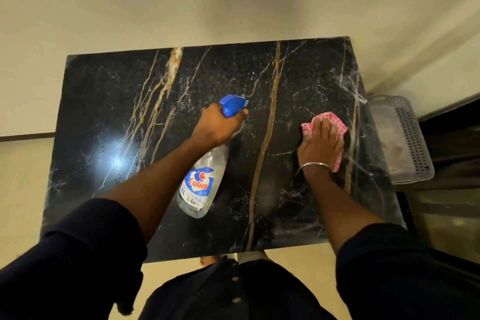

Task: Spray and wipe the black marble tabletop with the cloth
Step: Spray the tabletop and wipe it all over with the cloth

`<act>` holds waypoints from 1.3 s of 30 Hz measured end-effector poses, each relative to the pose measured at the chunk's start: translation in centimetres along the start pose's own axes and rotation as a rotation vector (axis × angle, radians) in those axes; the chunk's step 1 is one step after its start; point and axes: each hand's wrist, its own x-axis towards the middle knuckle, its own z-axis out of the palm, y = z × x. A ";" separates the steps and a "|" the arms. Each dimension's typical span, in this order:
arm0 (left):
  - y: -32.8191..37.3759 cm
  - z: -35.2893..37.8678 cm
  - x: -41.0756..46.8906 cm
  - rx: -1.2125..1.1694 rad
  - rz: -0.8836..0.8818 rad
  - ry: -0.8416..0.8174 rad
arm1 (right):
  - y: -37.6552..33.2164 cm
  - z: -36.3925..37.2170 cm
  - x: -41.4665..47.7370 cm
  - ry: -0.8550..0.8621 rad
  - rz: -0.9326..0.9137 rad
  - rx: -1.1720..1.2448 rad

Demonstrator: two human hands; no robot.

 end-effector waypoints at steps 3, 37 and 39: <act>-0.2 0.1 -0.2 0.006 -0.007 -0.002 | -3.9 0.5 -3.0 -0.057 -0.058 -0.002; -1.5 0.5 -4.4 -0.007 0.043 0.025 | -0.7 1.4 -7.5 -0.008 -0.282 0.007; -1.7 0.4 -4.8 0.004 0.051 0.030 | 3.2 0.6 -6.0 0.008 -0.146 0.014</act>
